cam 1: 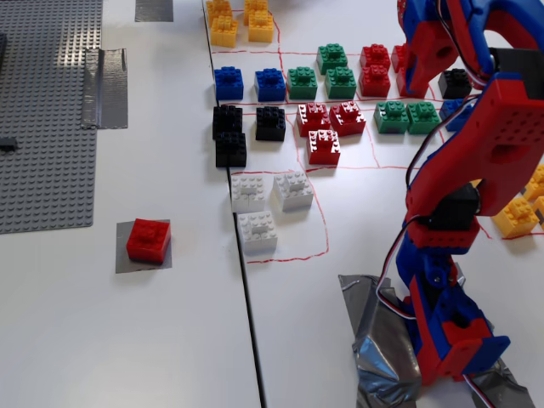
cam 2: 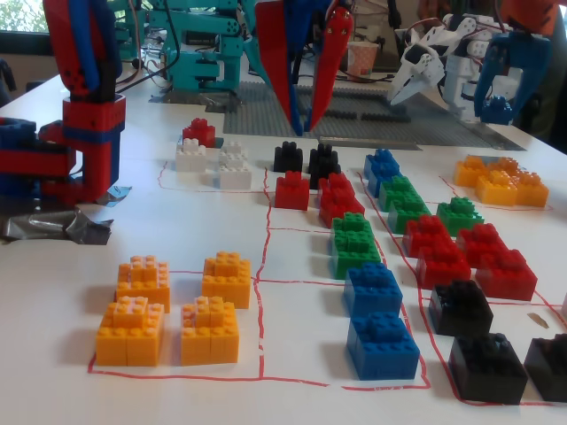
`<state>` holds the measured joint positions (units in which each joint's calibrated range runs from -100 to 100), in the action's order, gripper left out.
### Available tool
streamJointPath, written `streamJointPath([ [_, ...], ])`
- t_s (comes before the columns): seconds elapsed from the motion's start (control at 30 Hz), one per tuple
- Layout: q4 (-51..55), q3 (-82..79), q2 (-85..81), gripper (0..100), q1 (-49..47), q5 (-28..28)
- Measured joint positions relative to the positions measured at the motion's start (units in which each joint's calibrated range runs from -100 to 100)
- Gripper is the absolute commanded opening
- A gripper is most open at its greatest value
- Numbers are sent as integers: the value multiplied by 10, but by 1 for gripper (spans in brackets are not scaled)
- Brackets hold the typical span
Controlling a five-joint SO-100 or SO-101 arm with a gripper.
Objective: Grab the block and put it in the grey marker
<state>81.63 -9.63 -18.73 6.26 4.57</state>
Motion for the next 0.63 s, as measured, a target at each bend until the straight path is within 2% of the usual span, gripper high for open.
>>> streamJointPath([
  [0.63, 0, -11, 0, 0, 1, 0],
])
